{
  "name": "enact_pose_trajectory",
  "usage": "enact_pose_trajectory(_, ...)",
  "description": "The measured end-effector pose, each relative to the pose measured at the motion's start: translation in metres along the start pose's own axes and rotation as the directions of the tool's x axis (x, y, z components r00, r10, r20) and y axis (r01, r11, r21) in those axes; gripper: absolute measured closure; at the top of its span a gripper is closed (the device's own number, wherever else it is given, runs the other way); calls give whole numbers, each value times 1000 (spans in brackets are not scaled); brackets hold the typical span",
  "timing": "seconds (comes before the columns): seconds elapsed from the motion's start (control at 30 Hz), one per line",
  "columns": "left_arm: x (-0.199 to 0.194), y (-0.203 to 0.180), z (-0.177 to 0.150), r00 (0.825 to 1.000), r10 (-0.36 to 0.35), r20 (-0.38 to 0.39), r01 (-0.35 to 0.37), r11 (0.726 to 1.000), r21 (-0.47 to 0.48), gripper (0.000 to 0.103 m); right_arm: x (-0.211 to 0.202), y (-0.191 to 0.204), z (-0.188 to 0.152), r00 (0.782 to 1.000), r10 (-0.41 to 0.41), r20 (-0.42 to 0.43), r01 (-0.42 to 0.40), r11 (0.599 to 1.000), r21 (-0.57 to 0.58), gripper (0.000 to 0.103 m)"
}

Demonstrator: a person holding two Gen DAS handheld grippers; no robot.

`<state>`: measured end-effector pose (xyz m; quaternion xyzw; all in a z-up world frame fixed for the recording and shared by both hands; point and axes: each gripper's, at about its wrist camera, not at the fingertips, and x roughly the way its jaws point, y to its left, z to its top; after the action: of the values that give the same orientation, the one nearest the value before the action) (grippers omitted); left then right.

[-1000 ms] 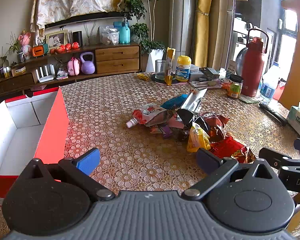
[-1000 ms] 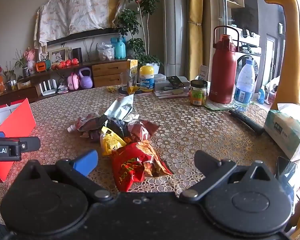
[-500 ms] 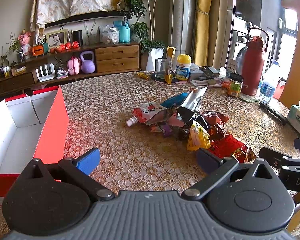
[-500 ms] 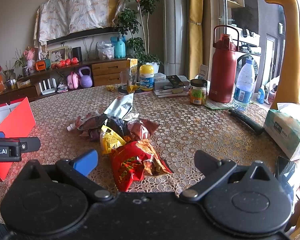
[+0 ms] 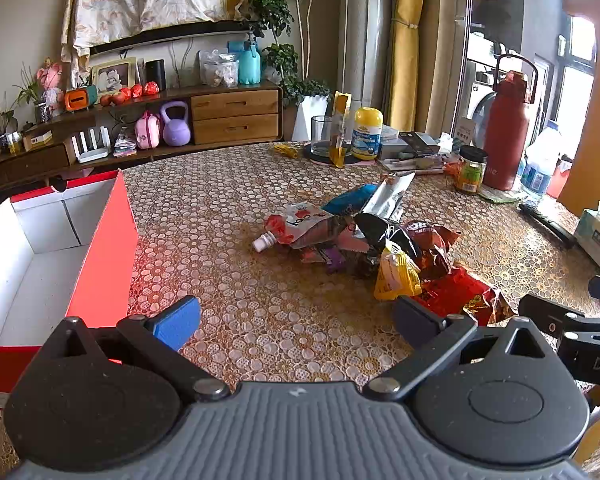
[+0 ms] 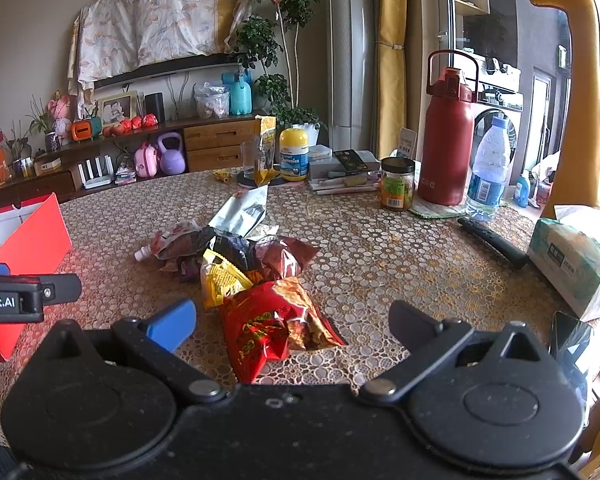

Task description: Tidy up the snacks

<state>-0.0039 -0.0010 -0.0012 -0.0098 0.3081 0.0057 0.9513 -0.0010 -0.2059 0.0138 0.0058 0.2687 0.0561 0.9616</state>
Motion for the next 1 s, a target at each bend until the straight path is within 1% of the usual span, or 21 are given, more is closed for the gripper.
enact_pose_trajectory(0.73, 1, 0, -1, 1000, 0, -2, 0, 1000, -1, 0, -3, 0, 3, 1000, 0, -4, 0, 1000, 1, 0)
enact_pose_trajectory(0.8, 1, 0, -1, 1000, 0, -2, 0, 1000, 0, 0, 0, -1, -4, 1000, 0, -6, 0, 1000, 0, 0)
enact_pose_trajectory(1.0, 3, 0, -3, 1000, 1, -8, -1, 1000, 0, 0, 3, -1, -7, 1000, 1, -13, -1, 1000, 0, 0)
